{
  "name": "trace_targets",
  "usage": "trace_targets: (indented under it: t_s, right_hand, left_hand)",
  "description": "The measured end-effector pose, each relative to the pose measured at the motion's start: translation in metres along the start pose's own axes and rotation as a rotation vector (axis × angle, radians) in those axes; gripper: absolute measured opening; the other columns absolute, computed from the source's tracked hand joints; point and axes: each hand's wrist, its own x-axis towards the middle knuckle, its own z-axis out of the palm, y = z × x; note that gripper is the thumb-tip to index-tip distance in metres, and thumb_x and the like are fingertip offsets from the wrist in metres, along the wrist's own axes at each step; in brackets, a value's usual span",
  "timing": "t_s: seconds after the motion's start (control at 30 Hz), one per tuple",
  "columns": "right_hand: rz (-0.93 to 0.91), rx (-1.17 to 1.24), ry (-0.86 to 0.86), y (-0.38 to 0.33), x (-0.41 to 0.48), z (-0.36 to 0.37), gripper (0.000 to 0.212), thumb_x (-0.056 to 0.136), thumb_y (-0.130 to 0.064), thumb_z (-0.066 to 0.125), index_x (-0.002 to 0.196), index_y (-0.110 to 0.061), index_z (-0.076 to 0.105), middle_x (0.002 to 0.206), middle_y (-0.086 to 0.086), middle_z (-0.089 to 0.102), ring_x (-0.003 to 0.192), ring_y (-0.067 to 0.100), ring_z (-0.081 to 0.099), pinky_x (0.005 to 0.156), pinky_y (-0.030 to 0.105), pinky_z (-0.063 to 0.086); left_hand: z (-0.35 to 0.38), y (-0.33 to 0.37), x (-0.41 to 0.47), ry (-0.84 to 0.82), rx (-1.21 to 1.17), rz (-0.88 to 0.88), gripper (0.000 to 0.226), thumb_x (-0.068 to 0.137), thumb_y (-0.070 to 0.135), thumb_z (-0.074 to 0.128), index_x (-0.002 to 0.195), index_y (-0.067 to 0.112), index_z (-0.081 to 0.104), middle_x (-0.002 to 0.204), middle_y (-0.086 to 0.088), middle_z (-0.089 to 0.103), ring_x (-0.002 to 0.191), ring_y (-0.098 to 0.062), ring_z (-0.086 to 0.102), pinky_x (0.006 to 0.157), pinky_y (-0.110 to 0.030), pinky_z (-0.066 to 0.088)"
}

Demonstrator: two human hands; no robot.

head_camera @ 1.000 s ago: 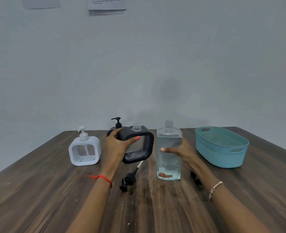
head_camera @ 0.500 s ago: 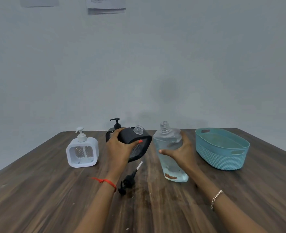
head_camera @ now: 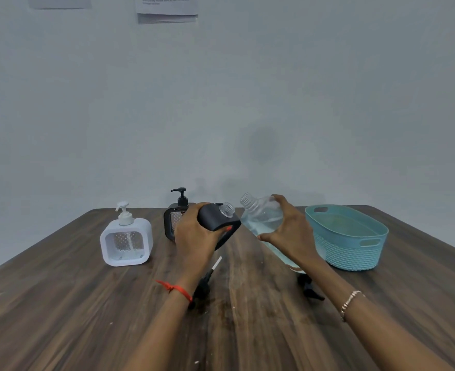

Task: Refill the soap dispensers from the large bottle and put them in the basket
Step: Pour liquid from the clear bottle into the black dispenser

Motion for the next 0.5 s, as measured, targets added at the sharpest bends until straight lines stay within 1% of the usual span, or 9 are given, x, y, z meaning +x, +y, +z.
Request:
trace_targets:
  t_s: [0.07, 0.13, 0.17, 0.2, 0.3, 0.4, 0.5]
  right_hand:
    - [0.005, -0.029, -0.006, -0.001, -0.001, 0.0, 0.079, 0.057, -0.027, 0.081, 0.127, -0.028, 0.044, 0.109, -0.001, 0.062, 0.102, 0.022, 0.057, 0.08, 0.036, 0.046]
    - [-0.002, -0.066, -0.022, -0.002, -0.002, 0.0, 0.079, 0.058, -0.027, 0.08, 0.128, -0.028, 0.044, 0.108, -0.001, 0.062, 0.103, 0.023, 0.057, 0.084, 0.04, 0.047]
    - [-0.01, -0.094, -0.036, -0.003, -0.002, 0.0, 0.079, 0.059, -0.028, 0.079, 0.129, -0.028, 0.043, 0.11, -0.001, 0.062, 0.105, 0.023, 0.057, 0.086, 0.041, 0.046]
    - [-0.019, -0.119, -0.049, -0.003, -0.003, 0.001, 0.08, 0.059, -0.028, 0.079, 0.13, -0.028, 0.042, 0.112, -0.001, 0.062, 0.106, 0.023, 0.056, 0.088, 0.041, 0.046]
    - [-0.03, -0.154, -0.065, -0.005, -0.003, 0.002, 0.08, 0.061, -0.028, 0.078, 0.131, -0.027, 0.04, 0.113, 0.0, 0.061, 0.107, 0.023, 0.056, 0.088, 0.041, 0.046]
    - [-0.043, -0.182, -0.075, -0.006, -0.001, 0.002, 0.079, 0.062, -0.027, 0.076, 0.132, -0.027, 0.04, 0.111, 0.0, 0.061, 0.105, 0.024, 0.055, 0.087, 0.04, 0.046]
    - [-0.052, -0.227, -0.09, -0.008, 0.002, 0.002, 0.079, 0.063, -0.025, 0.074, 0.133, -0.028, 0.038, 0.112, 0.001, 0.059, 0.106, 0.024, 0.054, 0.09, 0.04, 0.043]
  left_hand:
    - [0.001, 0.001, -0.002, 0.019, 0.008, 0.027, 0.047, 0.057, 0.031, 0.087, 0.094, 0.033, 0.058, 0.085, 0.024, 0.059, 0.086, 0.008, 0.058, 0.076, -0.019, 0.046]
    - [0.003, 0.003, -0.004, 0.052, 0.042, 0.059, 0.048, 0.057, 0.03, 0.087, 0.098, 0.023, 0.063, 0.092, 0.011, 0.065, 0.091, -0.013, 0.061, 0.086, -0.036, 0.049]
    - [0.004, 0.005, -0.004, 0.065, 0.07, 0.078, 0.049, 0.058, 0.029, 0.088, 0.1, 0.018, 0.065, 0.096, 0.005, 0.067, 0.093, -0.019, 0.061, 0.089, -0.044, 0.048]
    - [0.005, 0.006, -0.005, 0.076, 0.094, 0.097, 0.05, 0.058, 0.029, 0.088, 0.101, 0.014, 0.066, 0.097, 0.0, 0.069, 0.093, -0.022, 0.061, 0.089, -0.048, 0.047]
    - [0.005, 0.008, -0.007, 0.092, 0.12, 0.123, 0.051, 0.059, 0.027, 0.088, 0.103, 0.01, 0.068, 0.098, -0.004, 0.07, 0.094, -0.024, 0.062, 0.09, -0.05, 0.046]
    - [0.004, 0.007, -0.009, 0.099, 0.114, 0.111, 0.054, 0.058, 0.027, 0.089, 0.104, 0.007, 0.067, 0.099, -0.005, 0.07, 0.095, -0.024, 0.063, 0.091, -0.05, 0.045]
    - [0.003, 0.006, -0.011, 0.108, 0.097, 0.102, 0.054, 0.057, 0.027, 0.089, 0.103, 0.008, 0.067, 0.098, -0.004, 0.069, 0.094, -0.023, 0.063, 0.091, -0.051, 0.045]
